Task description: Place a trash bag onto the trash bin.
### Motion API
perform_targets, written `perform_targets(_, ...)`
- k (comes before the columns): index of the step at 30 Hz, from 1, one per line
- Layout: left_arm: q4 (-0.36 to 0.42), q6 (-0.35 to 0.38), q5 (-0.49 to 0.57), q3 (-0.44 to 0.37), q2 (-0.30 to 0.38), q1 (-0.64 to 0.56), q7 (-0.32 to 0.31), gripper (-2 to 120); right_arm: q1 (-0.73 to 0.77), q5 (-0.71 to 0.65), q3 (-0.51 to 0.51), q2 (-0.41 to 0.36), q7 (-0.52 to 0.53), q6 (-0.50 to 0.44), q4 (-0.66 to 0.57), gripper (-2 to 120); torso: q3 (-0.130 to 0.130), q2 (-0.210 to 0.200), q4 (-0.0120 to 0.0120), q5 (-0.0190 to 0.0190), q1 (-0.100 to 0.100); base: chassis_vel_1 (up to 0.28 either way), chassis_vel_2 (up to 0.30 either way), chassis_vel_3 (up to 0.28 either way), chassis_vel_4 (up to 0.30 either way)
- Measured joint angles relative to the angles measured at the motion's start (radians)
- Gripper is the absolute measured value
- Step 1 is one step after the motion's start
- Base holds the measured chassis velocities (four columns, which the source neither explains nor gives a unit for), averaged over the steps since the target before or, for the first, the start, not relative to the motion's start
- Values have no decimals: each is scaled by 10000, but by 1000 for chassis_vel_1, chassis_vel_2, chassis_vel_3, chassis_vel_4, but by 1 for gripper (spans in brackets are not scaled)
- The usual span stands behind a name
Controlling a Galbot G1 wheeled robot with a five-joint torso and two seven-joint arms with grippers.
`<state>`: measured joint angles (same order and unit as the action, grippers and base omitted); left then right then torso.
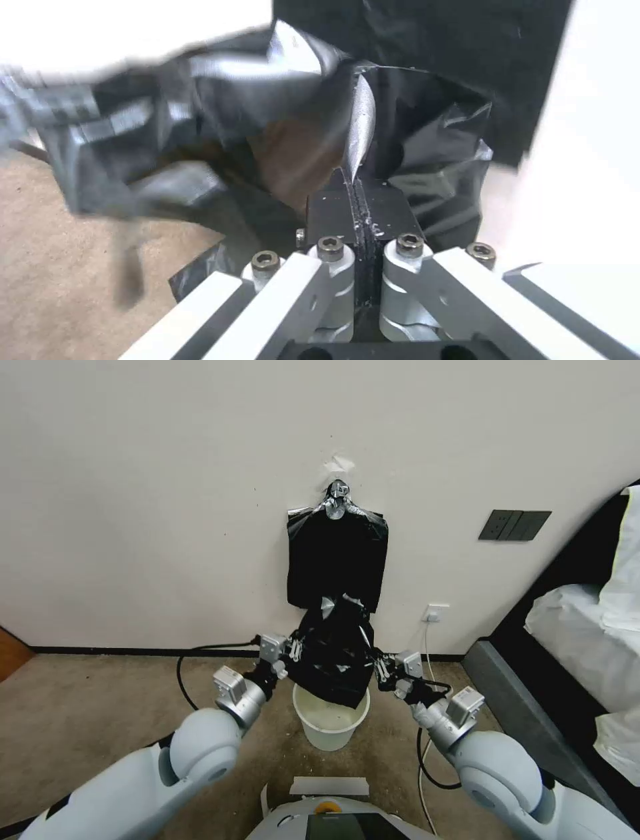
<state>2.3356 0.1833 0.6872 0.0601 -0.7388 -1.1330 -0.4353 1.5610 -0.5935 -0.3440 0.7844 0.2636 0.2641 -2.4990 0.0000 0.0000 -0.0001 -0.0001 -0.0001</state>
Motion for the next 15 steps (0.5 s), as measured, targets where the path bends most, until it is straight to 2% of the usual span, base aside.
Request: perform_targets(15, -1157, -70, -802, -94, -1262, -1482, -104, 0, 559, 561, 916, 1234, 326, -2, 1271, 0, 0, 0, 1, 1, 0, 0, 0, 0, 0)
